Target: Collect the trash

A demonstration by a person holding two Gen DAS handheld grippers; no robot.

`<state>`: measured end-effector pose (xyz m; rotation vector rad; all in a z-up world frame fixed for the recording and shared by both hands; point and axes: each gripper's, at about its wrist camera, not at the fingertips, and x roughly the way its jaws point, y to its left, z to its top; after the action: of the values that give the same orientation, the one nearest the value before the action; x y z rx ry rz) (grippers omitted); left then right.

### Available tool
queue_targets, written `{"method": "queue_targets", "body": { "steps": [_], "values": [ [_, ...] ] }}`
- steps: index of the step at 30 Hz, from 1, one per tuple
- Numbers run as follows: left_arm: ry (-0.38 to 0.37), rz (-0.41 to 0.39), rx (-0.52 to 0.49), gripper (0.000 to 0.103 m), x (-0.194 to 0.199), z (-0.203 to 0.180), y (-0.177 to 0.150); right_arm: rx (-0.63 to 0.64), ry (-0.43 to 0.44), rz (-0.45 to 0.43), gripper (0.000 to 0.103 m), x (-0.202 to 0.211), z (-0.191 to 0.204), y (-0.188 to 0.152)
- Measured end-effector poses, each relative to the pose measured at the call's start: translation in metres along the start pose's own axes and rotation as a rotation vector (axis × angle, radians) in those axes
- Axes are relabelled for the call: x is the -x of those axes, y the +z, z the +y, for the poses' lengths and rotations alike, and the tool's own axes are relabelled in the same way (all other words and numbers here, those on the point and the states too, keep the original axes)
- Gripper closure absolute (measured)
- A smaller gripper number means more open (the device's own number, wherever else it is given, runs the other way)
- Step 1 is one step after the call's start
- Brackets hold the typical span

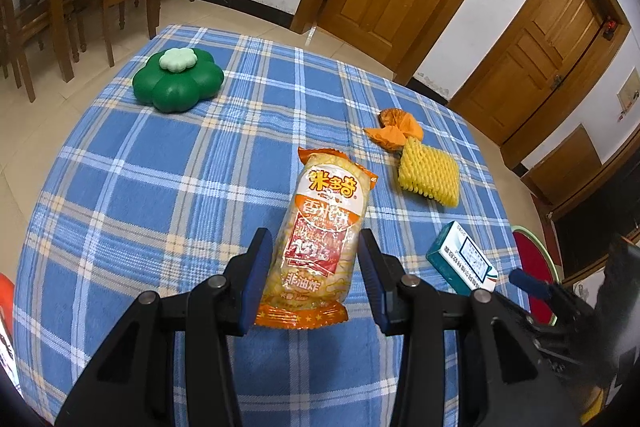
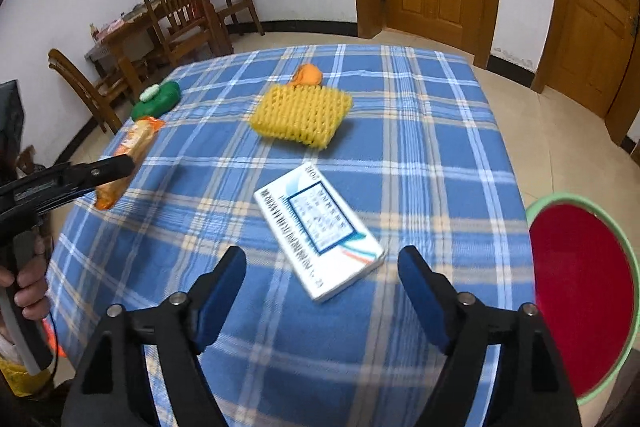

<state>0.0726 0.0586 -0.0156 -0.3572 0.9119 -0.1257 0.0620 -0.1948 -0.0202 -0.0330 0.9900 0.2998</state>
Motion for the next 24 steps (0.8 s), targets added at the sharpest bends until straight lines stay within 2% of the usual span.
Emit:
{"method": "queue_targets", "body": {
  "steps": [7,9,11,16,24],
  "values": [
    [0.004,0.003,-0.009,0.059,0.001,-0.002,-0.002,0.019,-0.007,0.048,0.022,-0.026,-0.001,0.006],
    [0.005,0.005,-0.012,0.059,0.001,-0.003,-0.002,0.022,-0.006,0.053,0.028,-0.030,0.001,0.003],
    [0.005,0.007,-0.017,0.059,0.000,-0.006,-0.002,0.039,-0.027,0.040,0.035,-0.030,0.004,0.001],
    [0.003,0.013,-0.040,0.059,-0.001,-0.015,-0.002,0.010,-0.009,0.013,0.035,-0.022,0.000,-0.003],
    [-0.020,0.023,-0.087,0.059,-0.003,-0.039,0.002,-0.095,-0.020,-0.078,0.035,0.013,-0.025,-0.010]
  ]
}}
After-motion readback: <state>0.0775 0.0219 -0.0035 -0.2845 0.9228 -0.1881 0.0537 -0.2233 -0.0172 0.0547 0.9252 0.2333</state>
